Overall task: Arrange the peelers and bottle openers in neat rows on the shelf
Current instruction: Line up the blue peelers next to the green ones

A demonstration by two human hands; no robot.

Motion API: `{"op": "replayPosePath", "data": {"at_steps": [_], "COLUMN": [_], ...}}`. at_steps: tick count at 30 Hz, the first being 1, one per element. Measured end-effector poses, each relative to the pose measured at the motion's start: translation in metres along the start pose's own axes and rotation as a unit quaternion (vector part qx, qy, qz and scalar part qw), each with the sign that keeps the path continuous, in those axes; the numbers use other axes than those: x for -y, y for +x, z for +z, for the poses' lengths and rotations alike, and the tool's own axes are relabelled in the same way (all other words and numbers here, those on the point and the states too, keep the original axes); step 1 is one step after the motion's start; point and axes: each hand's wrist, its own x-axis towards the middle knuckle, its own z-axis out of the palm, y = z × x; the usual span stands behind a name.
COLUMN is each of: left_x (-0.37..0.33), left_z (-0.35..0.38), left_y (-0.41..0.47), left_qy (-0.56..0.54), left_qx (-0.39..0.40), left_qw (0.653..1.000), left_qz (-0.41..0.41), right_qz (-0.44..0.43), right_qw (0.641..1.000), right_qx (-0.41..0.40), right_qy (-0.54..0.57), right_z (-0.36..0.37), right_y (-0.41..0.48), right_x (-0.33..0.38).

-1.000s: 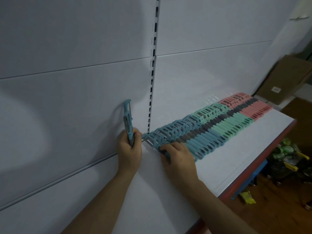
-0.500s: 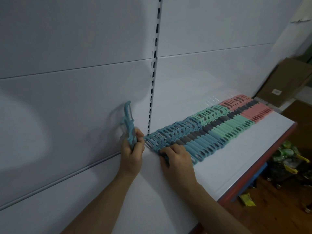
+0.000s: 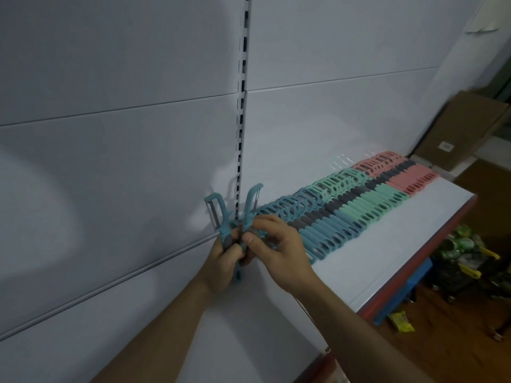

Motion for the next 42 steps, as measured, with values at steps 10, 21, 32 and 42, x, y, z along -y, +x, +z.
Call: {"op": "replayPosePath", "data": {"at_steps": [10,21,32,42], "left_x": [0.011,-0.007,0.005,0.007], "left_z": [-0.018,-0.027,-0.036,-0.038], "left_y": [0.014,-0.015,-0.026,-0.024], "left_qy": [0.036,0.097,0.139,0.169], "left_qx": [-0.292,-0.244,-0.237,-0.245], "left_qw": [0.954,0.964,0.962,0.955], "left_qz": [0.055,0.044,-0.008,-0.006], "right_qz": [0.032,-0.050,-0.078,-0.074], "right_qw": [0.972,0.951,0.912,0.890], "right_qx": [-0.221,-0.091,-0.072,-0.055], "right_qy": [0.079,-0.291,-0.395,-0.446], "right_z": [-0.015,0.001,0.017,0.020], "right_y": [-0.013,-0.028,-0.033,-0.027], "right_x": [0.006,-0.018,-0.025,-0.023]}}
